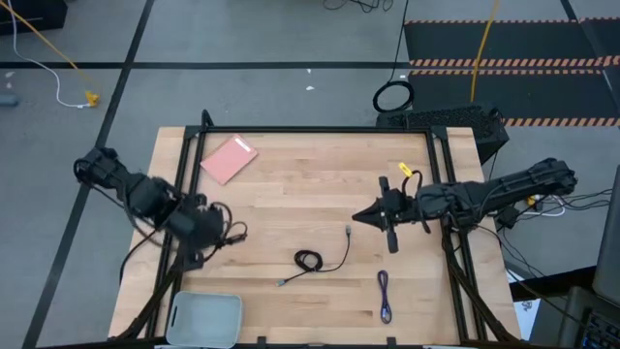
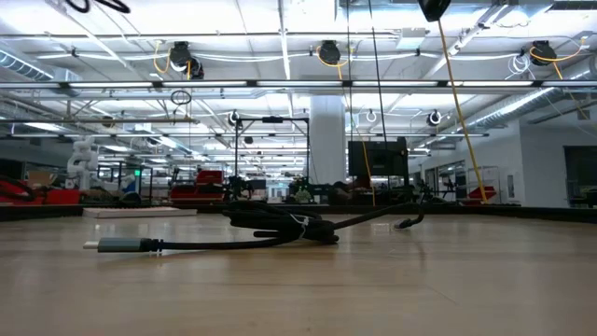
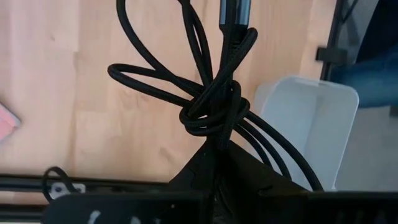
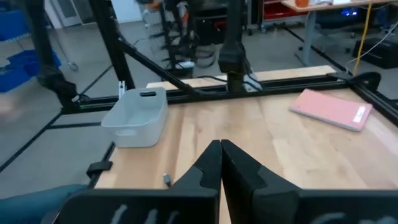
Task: Pick and place USB-C Cables
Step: Put the left black charger cable into the white bin
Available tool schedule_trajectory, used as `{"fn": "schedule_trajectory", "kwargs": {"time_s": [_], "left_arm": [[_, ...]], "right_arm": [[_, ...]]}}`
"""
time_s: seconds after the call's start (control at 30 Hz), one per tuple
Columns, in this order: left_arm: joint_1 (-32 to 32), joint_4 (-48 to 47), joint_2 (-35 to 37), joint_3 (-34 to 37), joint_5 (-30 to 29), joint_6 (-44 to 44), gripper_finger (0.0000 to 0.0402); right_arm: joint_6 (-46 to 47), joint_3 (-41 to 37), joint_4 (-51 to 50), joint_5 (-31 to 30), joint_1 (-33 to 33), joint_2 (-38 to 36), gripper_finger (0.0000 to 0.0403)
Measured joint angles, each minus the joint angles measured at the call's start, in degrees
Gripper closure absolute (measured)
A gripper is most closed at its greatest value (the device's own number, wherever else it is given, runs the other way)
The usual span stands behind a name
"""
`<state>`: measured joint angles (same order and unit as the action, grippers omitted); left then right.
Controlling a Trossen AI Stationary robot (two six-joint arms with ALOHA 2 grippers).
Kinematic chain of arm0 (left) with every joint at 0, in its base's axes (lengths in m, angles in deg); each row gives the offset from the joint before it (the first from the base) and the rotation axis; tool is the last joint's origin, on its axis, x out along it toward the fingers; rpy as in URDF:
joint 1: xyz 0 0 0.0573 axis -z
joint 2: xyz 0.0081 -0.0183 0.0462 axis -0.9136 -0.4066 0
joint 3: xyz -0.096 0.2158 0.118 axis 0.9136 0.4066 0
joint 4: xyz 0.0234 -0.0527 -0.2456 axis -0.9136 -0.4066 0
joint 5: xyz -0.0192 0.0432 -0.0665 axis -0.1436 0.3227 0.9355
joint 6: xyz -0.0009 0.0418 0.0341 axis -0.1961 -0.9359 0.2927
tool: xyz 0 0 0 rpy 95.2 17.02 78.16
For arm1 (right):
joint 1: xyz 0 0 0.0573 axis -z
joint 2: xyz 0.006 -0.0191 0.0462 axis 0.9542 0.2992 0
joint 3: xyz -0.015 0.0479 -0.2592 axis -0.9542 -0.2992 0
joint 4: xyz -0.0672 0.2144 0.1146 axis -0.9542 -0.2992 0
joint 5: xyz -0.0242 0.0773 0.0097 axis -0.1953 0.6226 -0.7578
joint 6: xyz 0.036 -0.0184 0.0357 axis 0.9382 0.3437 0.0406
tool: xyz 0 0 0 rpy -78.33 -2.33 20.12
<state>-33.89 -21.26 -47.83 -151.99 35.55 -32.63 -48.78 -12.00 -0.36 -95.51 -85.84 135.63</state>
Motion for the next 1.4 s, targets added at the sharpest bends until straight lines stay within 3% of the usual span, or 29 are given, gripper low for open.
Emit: {"fn": "schedule_trajectory", "kwargs": {"time_s": [0.27, 0.93, 1.4], "left_arm": [[9.55, 1.50, -5.75, 0.02, 0.16, 6.04, 0.0376], [27.47, 15.48, -11.86, 0.02, 0.58, 26.45, 0.0376], [31.76, 21.00, -18.00, 0.02, 1.70, 30.91, 0.0376]], "right_arm": [[-1.64, -0.06, 0.58, -0.13, 0.02, 0.02, 0.0403], [-2.61, -0.06, 0.53, -0.13, 0.02, 0.02, 0.0403], [-2.59, -0.10, 0.49, -0.12, 0.02, 0.02, 0.0403]]}}
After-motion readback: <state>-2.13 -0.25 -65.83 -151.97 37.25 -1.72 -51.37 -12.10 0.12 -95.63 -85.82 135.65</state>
